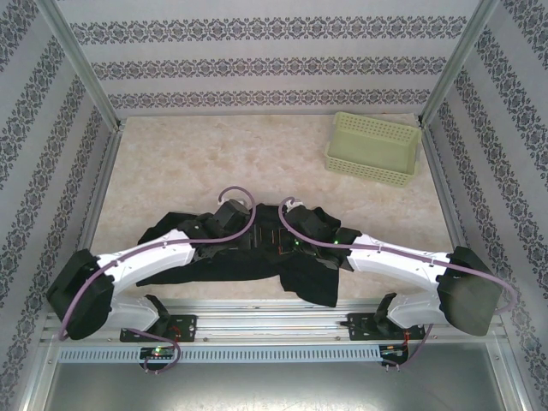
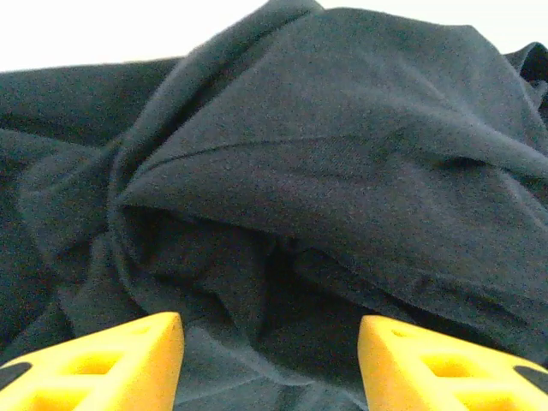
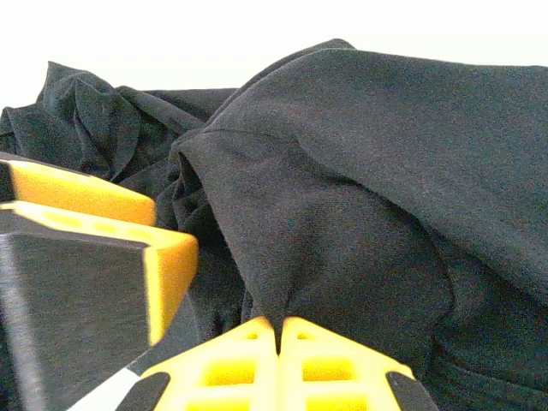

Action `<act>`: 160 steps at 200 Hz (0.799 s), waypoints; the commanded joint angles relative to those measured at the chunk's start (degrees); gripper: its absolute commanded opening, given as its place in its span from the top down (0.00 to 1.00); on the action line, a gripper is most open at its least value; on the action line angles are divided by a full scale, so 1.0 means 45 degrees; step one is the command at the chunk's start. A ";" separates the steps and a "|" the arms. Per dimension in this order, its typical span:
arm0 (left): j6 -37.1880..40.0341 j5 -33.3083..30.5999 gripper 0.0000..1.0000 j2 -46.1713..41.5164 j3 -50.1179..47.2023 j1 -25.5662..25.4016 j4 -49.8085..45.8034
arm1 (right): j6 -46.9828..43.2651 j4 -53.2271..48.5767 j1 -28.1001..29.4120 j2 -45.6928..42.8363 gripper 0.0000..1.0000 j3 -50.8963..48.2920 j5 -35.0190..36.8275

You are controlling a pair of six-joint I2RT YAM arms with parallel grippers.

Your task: Fold the inside-out t-shirt

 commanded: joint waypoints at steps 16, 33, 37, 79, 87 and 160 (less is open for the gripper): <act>-0.0112 0.0806 0.52 0.0622 -0.0015 -0.0141 0.1519 | 0.0194 0.0425 0.0176 -0.0120 1.00 -0.0362 0.0078; -0.0045 0.0940 0.62 0.0811 -0.0190 -0.0141 0.1837 | 0.0263 0.0387 0.0178 -0.0156 1.00 -0.0460 0.0240; -0.0039 0.0984 0.66 0.0849 -0.0245 -0.0144 0.1885 | 0.0280 0.0340 0.0163 -0.0175 1.00 -0.0480 0.0324; -0.0022 0.1312 1.00 -0.0345 -0.1604 -0.0148 0.2586 | 0.0795 -0.0243 -0.0210 -0.0048 1.00 -0.0424 0.1154; -0.0036 0.1325 1.00 -0.0921 -0.2050 -0.0162 0.2777 | 0.1003 -0.0248 -0.0421 0.0033 1.00 -0.0478 0.1152; 0.0507 0.2180 1.00 -0.3361 -0.4378 -0.0684 0.4075 | 0.0418 -0.2240 -0.0439 0.0548 0.74 0.0318 0.2304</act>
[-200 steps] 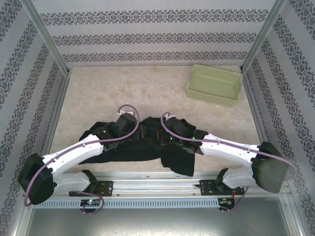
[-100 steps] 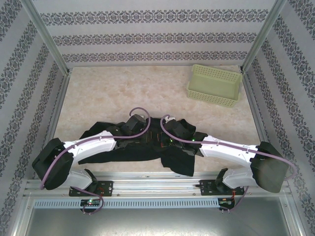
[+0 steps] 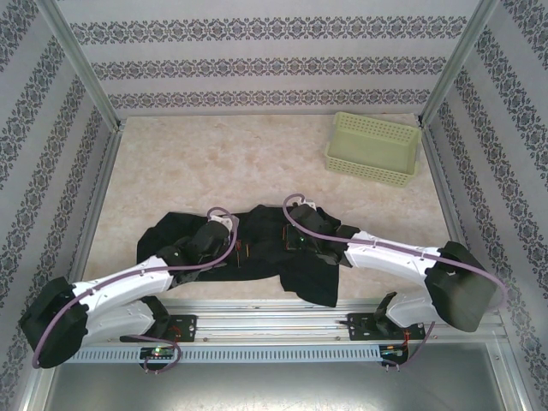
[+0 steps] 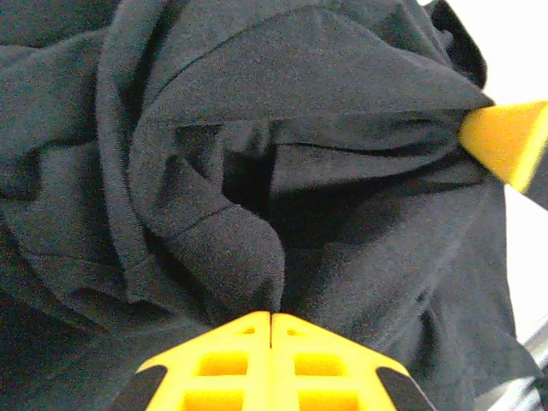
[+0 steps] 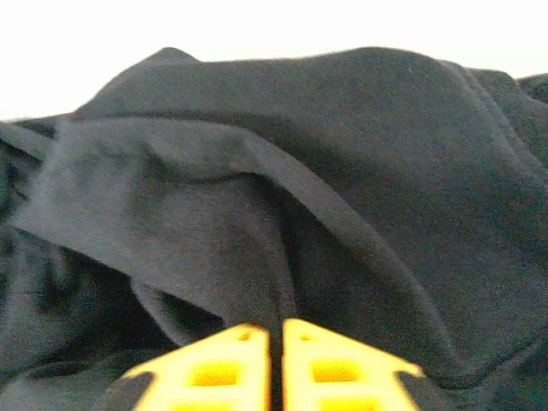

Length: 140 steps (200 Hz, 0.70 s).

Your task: Fold the inside-out t-shirt

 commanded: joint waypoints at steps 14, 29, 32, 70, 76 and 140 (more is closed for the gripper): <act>0.0395 0.0787 1.00 0.0400 -0.0555 -0.0417 0.1554 | -0.1046 -0.2606 0.1071 -0.0566 0.64 0.1197 0.1934; 0.0417 0.0891 1.00 0.0561 -0.0687 -0.0436 0.2029 | -0.1273 -0.3021 0.1559 -0.0911 0.56 0.1547 0.1800; 0.0440 0.0933 1.00 0.0589 -0.0730 -0.0446 0.2160 | -0.1242 -0.3034 0.1636 -0.0934 0.55 0.1593 0.1699; 0.0406 0.1373 1.00 0.0833 -0.1210 -0.0511 0.3388 | -0.0079 -0.1745 0.2266 0.0155 0.52 0.1780 0.0069; 0.0363 0.1426 1.00 0.0847 -0.1301 -0.0514 0.3591 | 0.0054 -0.1525 0.2301 0.0420 0.52 0.1820 -0.0026; 0.0400 0.2016 1.00 0.1206 -0.1536 -0.0524 0.4414 | 0.0737 -0.0460 0.2275 0.2550 0.51 0.2272 -0.0492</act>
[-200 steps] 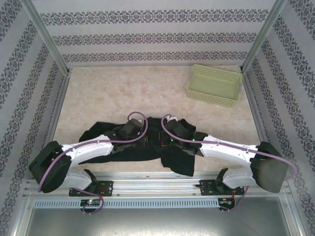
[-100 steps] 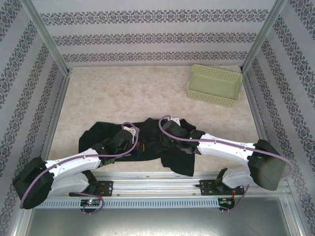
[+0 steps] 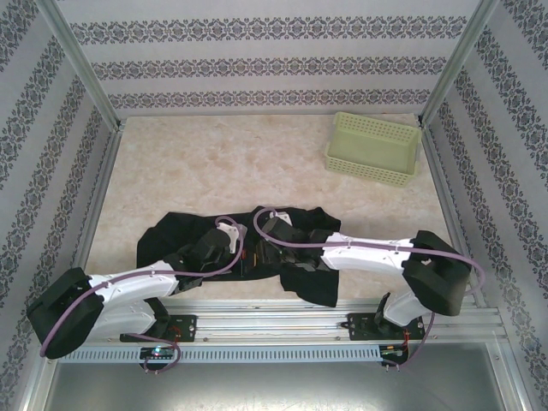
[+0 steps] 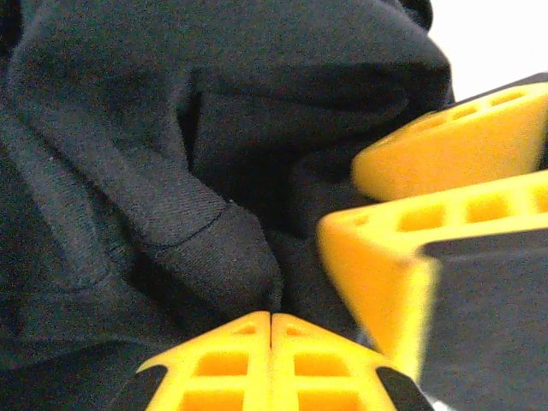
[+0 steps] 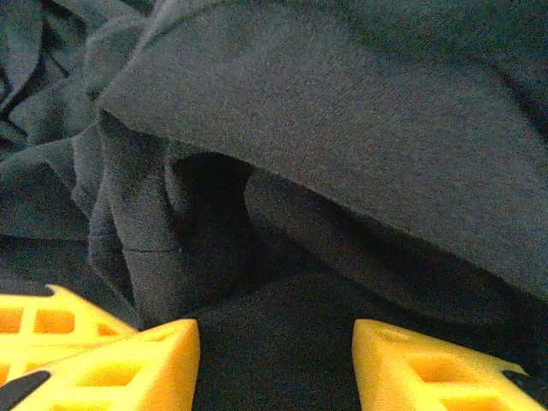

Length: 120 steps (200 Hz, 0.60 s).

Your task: Fold the inside-out t-shirt

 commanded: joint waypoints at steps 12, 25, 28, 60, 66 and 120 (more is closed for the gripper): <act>0.0213 0.0523 1.00 0.0214 -0.0206 -0.0258 0.1117 | 0.0427 0.0214 0.0020 0.0602 0.56 0.0504 -0.0246; 0.0222 0.0523 1.00 0.0329 -0.0175 -0.0247 0.1106 | 0.0476 0.0132 0.0019 0.0575 0.72 0.0316 -0.0133; 0.0210 0.0517 1.00 0.0367 -0.0165 -0.0247 0.1084 | 0.0470 0.0080 0.0019 0.0537 0.77 0.0259 -0.0045; 0.0323 -0.0594 0.83 0.0083 0.0307 -0.0244 -0.0664 | 0.0659 -0.0801 0.0077 -0.0600 1.00 -0.0698 0.1052; 0.0389 -0.0963 0.78 -0.0124 0.0427 -0.0247 -0.1168 | 0.0646 -0.0912 0.0105 -0.0850 1.00 -0.0956 0.1160; 0.1503 -0.2143 0.57 -0.0200 0.2568 -0.0247 -0.4161 | 0.0810 -0.0699 0.0884 -0.2164 1.00 -0.2428 0.1659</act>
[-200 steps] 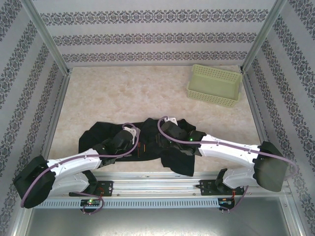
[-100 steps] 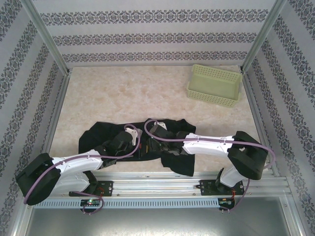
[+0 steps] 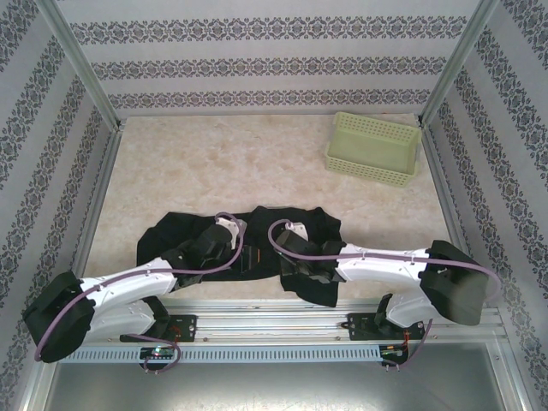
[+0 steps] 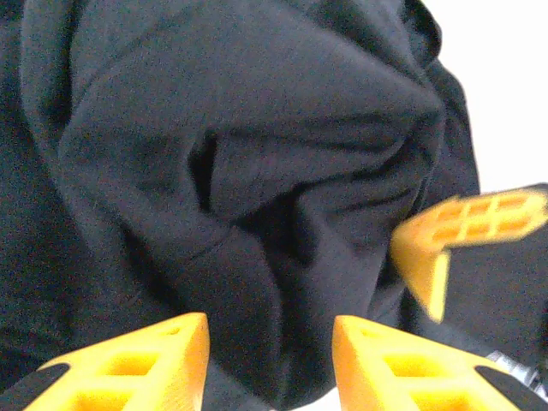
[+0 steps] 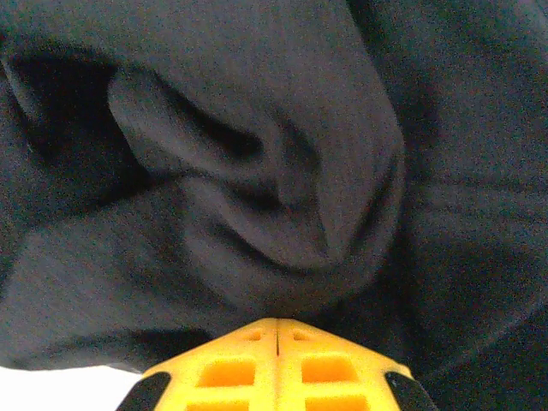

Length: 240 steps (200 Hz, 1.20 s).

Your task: Fold the inside-out t-shirt

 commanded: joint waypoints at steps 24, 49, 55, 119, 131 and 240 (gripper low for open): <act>0.0573 -0.1890 0.50 0.1282 0.2119 0.0116 -0.2902 | 0.0163 -0.0330 0.0446 -0.0478 1.00 0.0057 0.1022; 0.0267 -0.2068 0.51 0.2791 0.2922 0.0572 -0.3766 | 0.0093 0.0007 0.0446 -0.0652 0.76 0.0362 0.1207; 0.0223 -0.2063 0.51 0.3098 0.3026 0.0606 -0.3818 | 0.0042 0.0098 0.0430 -0.0675 0.71 0.0463 0.1208; -0.0187 -0.0442 0.85 0.3121 0.2025 0.0646 -0.1611 | -0.0131 0.1409 -0.0158 0.0526 0.53 0.1493 0.0645; -0.0334 -0.0088 0.92 0.2453 0.1498 0.0637 -0.0827 | 0.0135 0.1800 -0.0535 0.0892 0.54 0.1474 0.0307; -0.0832 0.1129 1.00 -0.0669 -0.1202 0.0622 0.2541 | -0.0074 0.0697 -0.1155 0.4655 0.50 0.3415 0.0442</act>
